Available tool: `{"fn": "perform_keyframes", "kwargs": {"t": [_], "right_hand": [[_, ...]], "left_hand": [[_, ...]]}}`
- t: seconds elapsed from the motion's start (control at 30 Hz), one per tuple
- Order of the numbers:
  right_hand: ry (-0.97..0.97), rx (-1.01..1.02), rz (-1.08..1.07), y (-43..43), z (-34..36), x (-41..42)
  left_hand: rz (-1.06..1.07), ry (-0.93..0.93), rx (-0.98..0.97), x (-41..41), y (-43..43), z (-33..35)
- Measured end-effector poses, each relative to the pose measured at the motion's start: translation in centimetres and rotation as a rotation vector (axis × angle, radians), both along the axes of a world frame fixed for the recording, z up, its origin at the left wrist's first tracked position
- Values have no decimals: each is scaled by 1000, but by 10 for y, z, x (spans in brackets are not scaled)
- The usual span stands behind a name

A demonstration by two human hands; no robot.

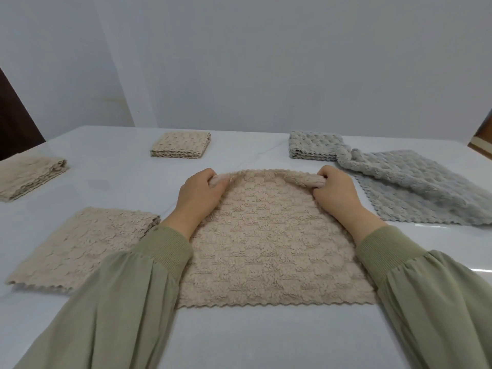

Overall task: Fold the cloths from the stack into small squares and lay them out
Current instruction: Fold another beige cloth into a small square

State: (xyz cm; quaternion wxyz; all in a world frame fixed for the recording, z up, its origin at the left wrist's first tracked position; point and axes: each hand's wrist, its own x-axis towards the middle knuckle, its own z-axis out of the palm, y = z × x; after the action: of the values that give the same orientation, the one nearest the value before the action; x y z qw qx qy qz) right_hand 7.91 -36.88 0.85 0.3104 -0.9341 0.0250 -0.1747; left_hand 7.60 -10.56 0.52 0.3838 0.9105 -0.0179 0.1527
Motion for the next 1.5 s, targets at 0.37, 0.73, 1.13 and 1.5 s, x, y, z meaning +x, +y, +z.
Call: {"fn": "perform_keyframes", "kwargs": {"t": [0.37, 0.73, 1.13, 1.5], "right_hand": [[77, 102, -82, -21, 25, 0], [-114, 547, 24, -4, 42, -9], [-340, 271, -80, 8, 17, -33], [-263, -233, 7, 4, -7, -45]], "left_hand": [[293, -162, 3, 0, 11, 0], [-63, -180, -524, -4, -1, 21], [173, -129, -362, -23, -3, 8], [-59, -195, 311, -43, 2, -6]]}}
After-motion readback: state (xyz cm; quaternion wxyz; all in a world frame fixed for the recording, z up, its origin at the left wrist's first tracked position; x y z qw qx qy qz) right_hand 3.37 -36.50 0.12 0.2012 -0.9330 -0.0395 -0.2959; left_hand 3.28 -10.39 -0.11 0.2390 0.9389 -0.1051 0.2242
